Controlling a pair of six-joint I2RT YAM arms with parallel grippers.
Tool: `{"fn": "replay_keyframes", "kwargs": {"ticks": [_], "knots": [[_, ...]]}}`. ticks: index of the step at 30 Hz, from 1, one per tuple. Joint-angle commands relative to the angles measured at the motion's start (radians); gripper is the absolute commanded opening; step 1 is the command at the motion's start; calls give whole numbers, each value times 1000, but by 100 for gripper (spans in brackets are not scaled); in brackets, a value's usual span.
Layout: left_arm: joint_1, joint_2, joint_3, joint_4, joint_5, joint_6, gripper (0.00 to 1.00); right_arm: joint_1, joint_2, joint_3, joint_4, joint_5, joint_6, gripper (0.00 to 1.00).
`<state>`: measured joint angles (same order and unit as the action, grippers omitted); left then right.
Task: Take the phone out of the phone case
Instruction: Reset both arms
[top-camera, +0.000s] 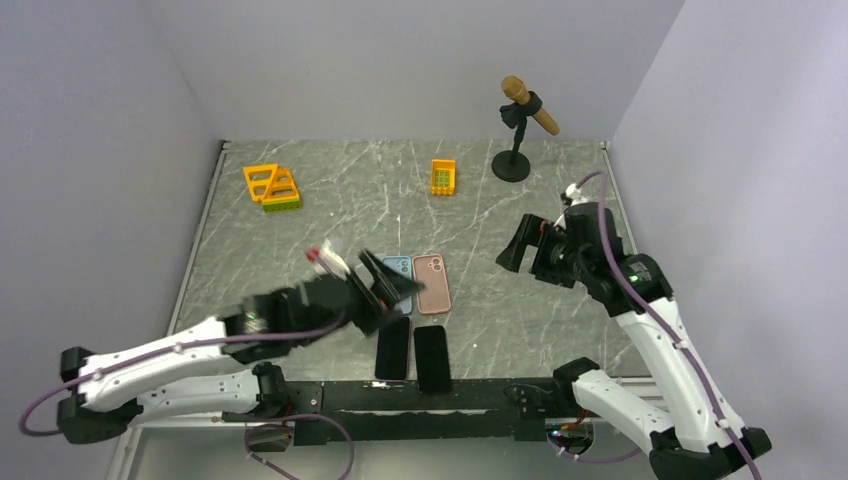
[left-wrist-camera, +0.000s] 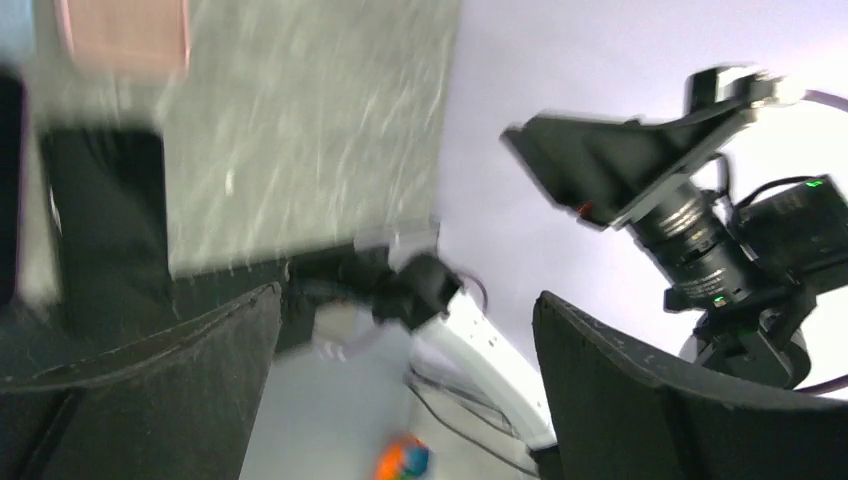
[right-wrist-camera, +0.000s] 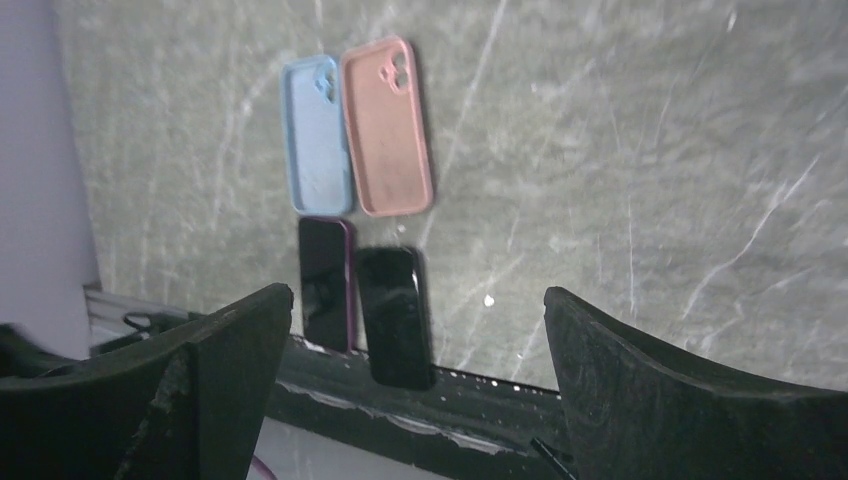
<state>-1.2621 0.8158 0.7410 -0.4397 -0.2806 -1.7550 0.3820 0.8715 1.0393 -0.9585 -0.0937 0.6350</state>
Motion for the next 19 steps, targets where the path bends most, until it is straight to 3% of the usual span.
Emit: {"fn": "replay_keyframes", "kwargs": {"ticks": [1,3,6,11,14,16,19], "knots": [[68,11,389,-305,-355,702,97,-2,-9,227,-98,126,-64,100],[70,37,556,-361,-486,955,98,-1,17,348,-142,167,-83,100],[70,29,704,-304,-670,1279,99,-2,55,531,-198,234,-110,100],[72,-98,695,68,-772,1782,99,-3,96,788,-198,271,-173,100],[72,-142,706,145,-820,1881,99,-2,75,868,-130,258,-196,100],[72,-153,728,121,-844,1875,98,-2,34,828,-47,246,-210,100],[72,-164,733,73,-856,1854,98,-2,90,868,-129,354,-191,100]]}}
